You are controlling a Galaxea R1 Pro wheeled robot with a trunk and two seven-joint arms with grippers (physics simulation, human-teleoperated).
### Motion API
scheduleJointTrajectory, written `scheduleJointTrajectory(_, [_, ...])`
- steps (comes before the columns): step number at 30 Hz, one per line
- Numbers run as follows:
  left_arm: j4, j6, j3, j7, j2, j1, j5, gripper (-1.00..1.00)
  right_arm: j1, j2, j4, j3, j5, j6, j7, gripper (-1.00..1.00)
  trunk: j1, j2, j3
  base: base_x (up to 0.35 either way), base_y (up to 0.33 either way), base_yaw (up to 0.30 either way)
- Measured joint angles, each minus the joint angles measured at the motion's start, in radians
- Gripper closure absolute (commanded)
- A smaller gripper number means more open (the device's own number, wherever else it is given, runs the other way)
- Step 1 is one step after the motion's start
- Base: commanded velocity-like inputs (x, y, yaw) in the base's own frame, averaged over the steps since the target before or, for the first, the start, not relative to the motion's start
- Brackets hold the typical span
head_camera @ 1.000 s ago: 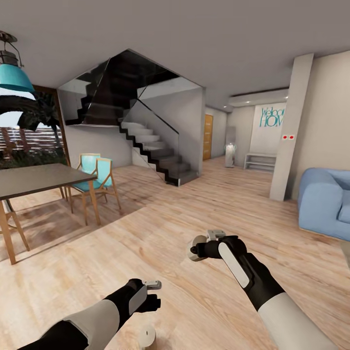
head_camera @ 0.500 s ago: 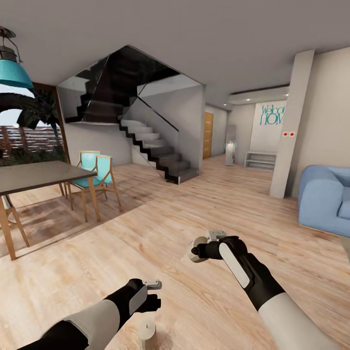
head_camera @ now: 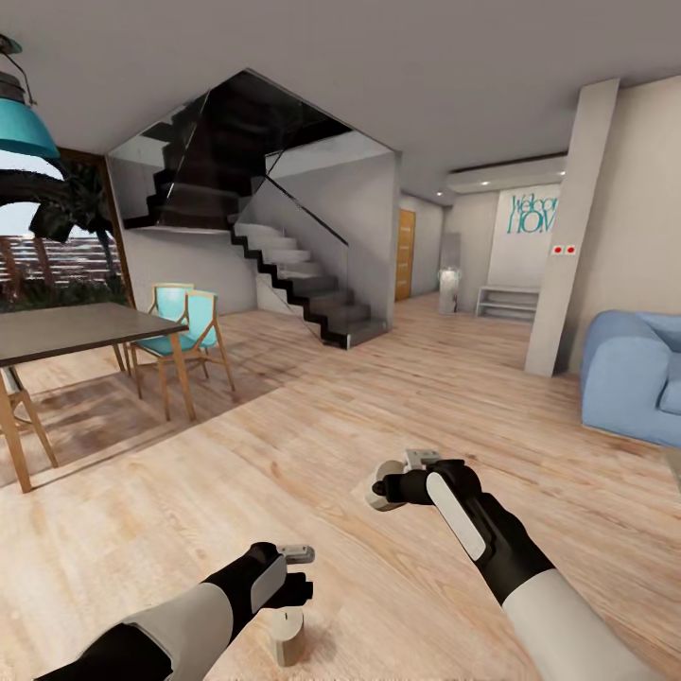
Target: Place each of the two pumpkins and all three candles from the living room inside a cabinet in the living room (use any cabinet), then make sure every cabinet is closed, and position the cauldron so it is next to a table in the living room.
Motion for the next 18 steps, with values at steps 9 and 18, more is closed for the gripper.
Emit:
scheduleJointTrajectory(9, [0.0, 0.0, 0.0, 0.001, 0.0, 0.0, 0.0, -1.0, 0.0, 0.001, 0.0, 0.003, -0.001, 0.0, 0.0, 1.0, 0.035, -0.063, -0.042, 0.0, 0.0, 0.0])
scheduleJointTrajectory(18, [0.0, 0.0, 0.0, 0.001, 0.0, 0.0, 0.0, -1.0, 0.0, 0.0, 0.0, 0.004, -0.001, 0.0, 0.0, 1.0, 0.049, -0.086, -0.089, 0.0, 0.0, 0.0])
